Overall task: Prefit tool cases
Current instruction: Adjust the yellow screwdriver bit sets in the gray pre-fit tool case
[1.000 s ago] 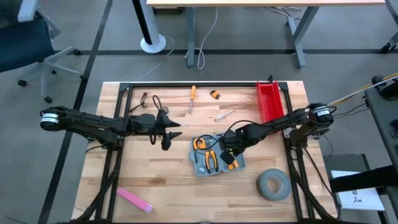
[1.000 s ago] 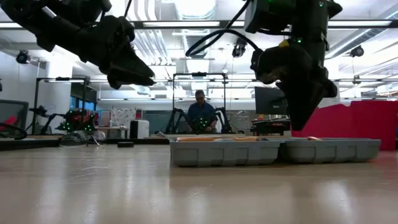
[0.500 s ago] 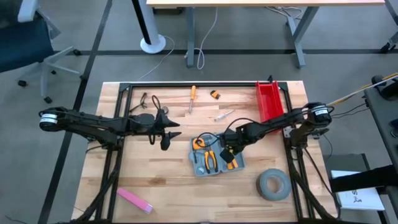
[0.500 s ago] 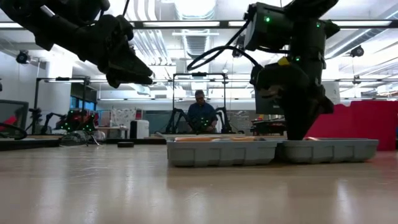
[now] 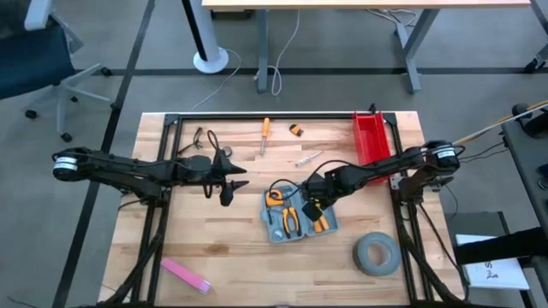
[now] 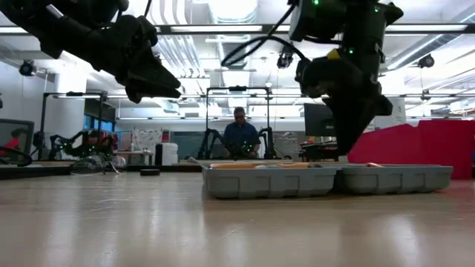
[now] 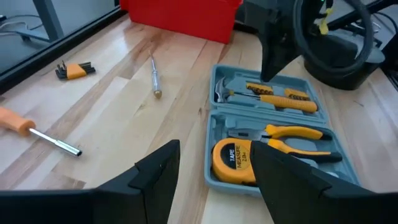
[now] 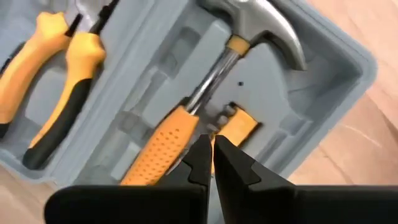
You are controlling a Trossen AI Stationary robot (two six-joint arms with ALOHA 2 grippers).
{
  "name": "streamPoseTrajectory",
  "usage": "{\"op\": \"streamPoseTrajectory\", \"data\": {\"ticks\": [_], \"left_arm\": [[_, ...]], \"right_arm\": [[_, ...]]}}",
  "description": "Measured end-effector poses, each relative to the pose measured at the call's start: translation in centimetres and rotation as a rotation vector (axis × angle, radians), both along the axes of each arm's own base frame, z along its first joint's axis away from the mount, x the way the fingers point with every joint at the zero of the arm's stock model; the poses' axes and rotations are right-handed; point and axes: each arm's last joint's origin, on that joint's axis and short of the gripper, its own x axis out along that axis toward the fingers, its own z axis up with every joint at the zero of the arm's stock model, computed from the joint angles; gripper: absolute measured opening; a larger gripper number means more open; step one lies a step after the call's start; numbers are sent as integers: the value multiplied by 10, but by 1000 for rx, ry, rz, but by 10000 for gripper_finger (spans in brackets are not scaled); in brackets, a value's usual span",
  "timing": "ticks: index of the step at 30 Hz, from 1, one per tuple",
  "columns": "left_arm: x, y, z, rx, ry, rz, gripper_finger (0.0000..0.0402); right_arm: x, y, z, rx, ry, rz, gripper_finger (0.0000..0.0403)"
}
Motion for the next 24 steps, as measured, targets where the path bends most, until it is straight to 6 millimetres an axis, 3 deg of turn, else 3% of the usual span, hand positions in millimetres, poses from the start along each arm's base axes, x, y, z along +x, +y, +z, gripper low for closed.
{"op": "streamPoseTrajectory", "data": {"ticks": [12, 20, 24], "left_arm": [[0, 0, 0, 0, 5, 0, 204], [0, 0, 0, 8, 5, 5, 204], [-1, 0, 0, 3, 8, 6, 204]], "right_arm": [[-2, -12, -5, -21, 10, 9, 0], [1, -19, -39, 42, 67, 40, 0], [2, -19, -30, 40, 63, 33, 0]]}}
